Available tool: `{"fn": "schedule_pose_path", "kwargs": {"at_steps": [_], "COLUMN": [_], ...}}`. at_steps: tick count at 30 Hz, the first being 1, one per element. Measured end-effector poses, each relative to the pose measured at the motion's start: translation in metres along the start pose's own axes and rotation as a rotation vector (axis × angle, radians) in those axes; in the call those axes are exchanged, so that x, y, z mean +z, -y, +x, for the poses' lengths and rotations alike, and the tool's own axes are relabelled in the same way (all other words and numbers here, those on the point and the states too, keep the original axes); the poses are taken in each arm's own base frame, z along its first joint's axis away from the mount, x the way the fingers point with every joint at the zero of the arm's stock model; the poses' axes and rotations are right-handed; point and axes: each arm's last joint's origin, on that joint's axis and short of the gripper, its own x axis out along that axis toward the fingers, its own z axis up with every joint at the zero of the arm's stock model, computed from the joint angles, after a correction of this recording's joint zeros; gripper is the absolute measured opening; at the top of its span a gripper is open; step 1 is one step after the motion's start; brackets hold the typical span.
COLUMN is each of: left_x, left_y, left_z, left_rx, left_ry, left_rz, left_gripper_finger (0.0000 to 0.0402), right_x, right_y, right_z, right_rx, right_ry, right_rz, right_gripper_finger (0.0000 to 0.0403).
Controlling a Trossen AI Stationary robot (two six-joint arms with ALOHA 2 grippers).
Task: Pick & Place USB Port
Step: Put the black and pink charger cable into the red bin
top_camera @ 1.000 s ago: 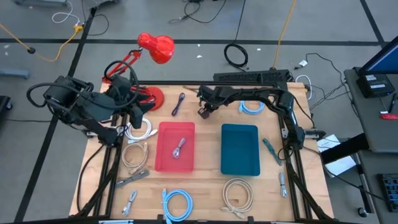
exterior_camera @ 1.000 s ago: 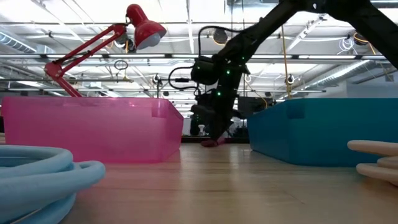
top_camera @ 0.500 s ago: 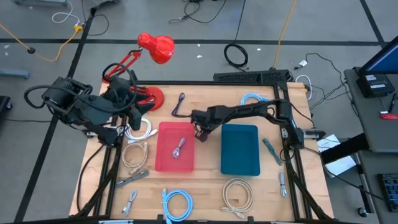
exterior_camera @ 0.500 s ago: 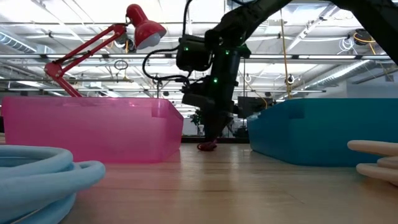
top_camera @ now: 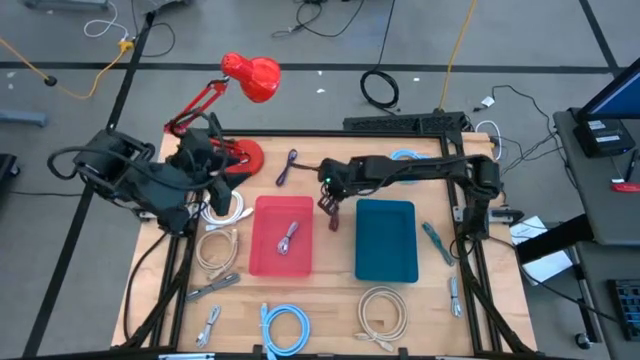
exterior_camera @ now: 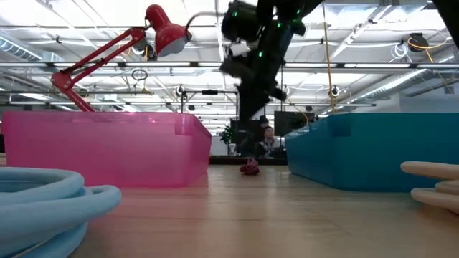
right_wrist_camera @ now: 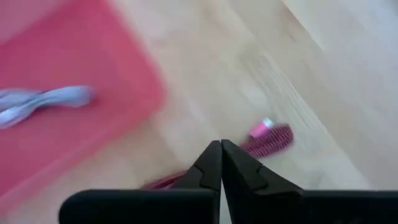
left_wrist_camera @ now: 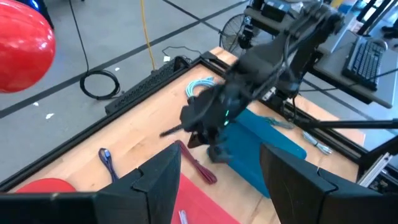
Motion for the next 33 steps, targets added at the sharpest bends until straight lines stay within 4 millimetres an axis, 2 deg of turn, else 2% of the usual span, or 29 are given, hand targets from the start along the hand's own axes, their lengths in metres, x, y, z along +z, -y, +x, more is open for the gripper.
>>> {"fn": "schedule_pose_path", "kwargs": {"at_steps": [3,7,10,12,16,20,24,33], "left_x": [-0.004,-0.006,-0.007,-0.007,-0.007,-0.007,-0.007,-0.006], "left_y": [0.003,0.004,0.004,0.004,0.005,0.005,0.005,0.004], "left_z": [0.002,0.002,0.001,0.001,0.002,0.002,0.002,0.002], "left_rx": [0.001,-0.001,-0.005,-0.005,-0.005,-0.005,-0.005,0.001], "left_ry": [-0.01,-0.017,-0.017,-0.018,-0.018,-0.018,-0.018,-0.011], "left_rz": [0.001,-0.003,-0.009,-0.009,-0.011,-0.012,-0.013,-0.02], "left_gripper_finger": [0.0223,0.0223,0.0223,0.0223,0.0223,0.0223,0.0223,0.0223], "right_x": [0.001,-0.011,-0.023,-0.027,-0.033,-0.035,-0.037,-0.05], "right_y": [-0.002,-0.008,-0.009,-0.008,-0.01,-0.012,-0.012,-0.019], "right_z": [-0.01,-0.014,-0.014,-0.006,0.004,0.006,0.01,0.039], "right_rx": [0.09,0.115,0.023,-0.081,-0.193,-0.167,-0.112,-0.093], "right_ry": [-0.004,-0.069,-0.166,-0.186,-0.152,-0.141,-0.152,-0.245], "right_rz": [-0.268,-0.644,-0.871,-0.976,-1.068,-1.077,-1.099,-1.134], "right_gripper_finger": [0.0013,0.0056,0.0098,0.0125,0.0168,0.0189,0.0189,0.0166]}}
